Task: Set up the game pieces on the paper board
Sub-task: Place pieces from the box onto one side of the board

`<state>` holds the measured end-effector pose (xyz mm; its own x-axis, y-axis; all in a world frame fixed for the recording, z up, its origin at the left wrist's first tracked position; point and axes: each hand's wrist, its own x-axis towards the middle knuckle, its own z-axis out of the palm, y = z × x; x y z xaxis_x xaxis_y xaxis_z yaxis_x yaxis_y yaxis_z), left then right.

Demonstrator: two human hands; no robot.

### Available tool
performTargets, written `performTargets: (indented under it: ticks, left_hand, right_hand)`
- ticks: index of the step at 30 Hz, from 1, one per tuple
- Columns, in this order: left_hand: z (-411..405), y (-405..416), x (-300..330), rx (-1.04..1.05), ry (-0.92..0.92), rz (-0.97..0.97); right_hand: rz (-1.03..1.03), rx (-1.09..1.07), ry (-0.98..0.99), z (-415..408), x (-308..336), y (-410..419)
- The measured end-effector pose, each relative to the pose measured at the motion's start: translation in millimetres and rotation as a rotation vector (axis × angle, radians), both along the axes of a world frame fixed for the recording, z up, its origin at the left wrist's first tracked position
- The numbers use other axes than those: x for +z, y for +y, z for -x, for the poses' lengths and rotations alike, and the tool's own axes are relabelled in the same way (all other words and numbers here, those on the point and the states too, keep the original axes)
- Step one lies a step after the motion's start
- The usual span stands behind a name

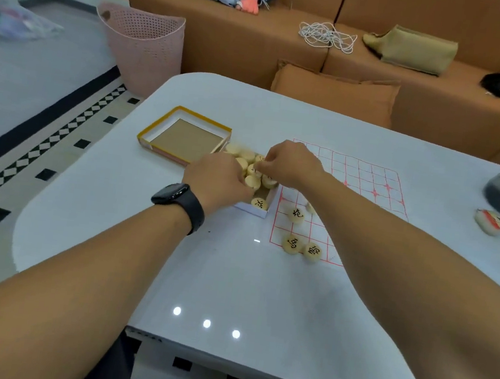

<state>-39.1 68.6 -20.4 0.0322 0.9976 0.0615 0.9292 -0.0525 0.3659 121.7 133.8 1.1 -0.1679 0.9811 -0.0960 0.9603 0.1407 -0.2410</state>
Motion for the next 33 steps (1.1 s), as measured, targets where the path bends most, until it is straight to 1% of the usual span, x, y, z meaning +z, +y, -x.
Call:
performTargets:
  ticks: [4, 8, 11, 15, 20, 25, 27, 29, 31, 33]
  left_hand:
    - [-18, -4, -9, -0.013, 0.045, 0.029]
    - [-27, -1, -6, 0.033, 0.006, 0.046]
    - [-27, 3, -4, 0.017, 0.008, 0.115]
    - [-26, 3, -3, -0.029, 0.003, 0.193]
    - [-24, 2, -4, -0.029, -0.161, 0.269]
    - [-23, 0, -7, -0.013, -0.241, 0.253]
    - [-22, 0, -5, -0.015, -0.277, 0.212]
    - [-23, -5, 0, -0.008, -0.334, 0.108]
    - [-26, -11, 5, -0.023, -0.456, 0.022]
    - [-30, -20, 8, -0.07, -0.632, 0.015]
  right_hand:
    - [0.005, -0.057, -0.009, 6, -7, 11]
    - [0.018, -0.059, -0.016, 11, -6, 8]
    - [0.081, -0.059, 0.006, 13, -5, 6]
    - [0.086, -0.069, 0.064, 10, -8, 7]
    - [0.053, -0.056, 0.085, 5, -10, -1]
    - [0.003, -0.078, 0.261, -2, -5, -12]
    - [-0.02, -0.072, 0.294, -8, -2, -23]
    - [-0.066, -0.075, 0.326, -19, 2, -39]
    - [-0.108, -0.086, 0.373, -33, 5, -55]
    - [-0.149, -0.098, 0.407, -48, 8, -75]
